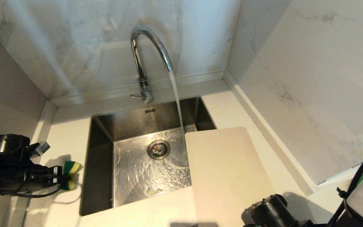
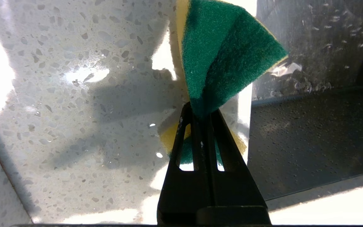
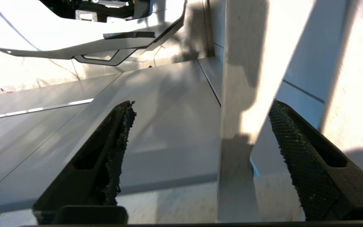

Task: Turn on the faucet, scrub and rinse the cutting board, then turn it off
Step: Put down the cutting board

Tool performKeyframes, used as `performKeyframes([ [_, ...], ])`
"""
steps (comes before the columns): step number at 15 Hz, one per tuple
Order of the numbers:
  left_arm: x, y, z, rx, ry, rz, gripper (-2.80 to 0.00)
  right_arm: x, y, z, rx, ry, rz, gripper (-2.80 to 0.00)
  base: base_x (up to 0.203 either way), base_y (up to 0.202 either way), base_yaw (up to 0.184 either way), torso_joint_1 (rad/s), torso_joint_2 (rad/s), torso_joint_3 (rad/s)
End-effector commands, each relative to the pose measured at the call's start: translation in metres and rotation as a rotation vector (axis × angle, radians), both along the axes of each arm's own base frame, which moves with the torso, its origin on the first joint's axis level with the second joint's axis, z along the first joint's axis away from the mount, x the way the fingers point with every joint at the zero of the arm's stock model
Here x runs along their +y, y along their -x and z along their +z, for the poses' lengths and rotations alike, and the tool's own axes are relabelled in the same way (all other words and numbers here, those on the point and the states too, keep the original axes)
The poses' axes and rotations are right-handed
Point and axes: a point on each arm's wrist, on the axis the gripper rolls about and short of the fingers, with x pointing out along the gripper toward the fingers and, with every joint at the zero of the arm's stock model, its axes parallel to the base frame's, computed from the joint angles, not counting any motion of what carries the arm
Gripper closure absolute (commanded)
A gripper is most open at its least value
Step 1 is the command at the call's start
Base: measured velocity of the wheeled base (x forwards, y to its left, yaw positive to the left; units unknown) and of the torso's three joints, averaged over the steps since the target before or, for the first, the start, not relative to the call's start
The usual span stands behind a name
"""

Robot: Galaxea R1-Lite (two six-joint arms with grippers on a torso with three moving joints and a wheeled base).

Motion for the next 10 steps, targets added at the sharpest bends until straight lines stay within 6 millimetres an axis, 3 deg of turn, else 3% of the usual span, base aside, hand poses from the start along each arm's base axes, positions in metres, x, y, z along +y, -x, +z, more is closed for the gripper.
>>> performKeyframes([
  [1, -0.001, 0.002, 0.006, -0.021, -0.002, -0.001, 0.0, -0.004, 0.007, 0.008, -0.03, -0.015, 0.007, -2.8, 0.0, 0.0, 0.0, 0.0, 0.0, 0.0],
  [10, -0.002, 0.008, 0.018, -0.058, 0.009, 0.019, 0.0, -0.006, 0.013, 0.033, -0.133, -0.094, 0.017, -2.8, 0.0, 0.0, 0.0, 0.0, 0.0, 0.0],
])
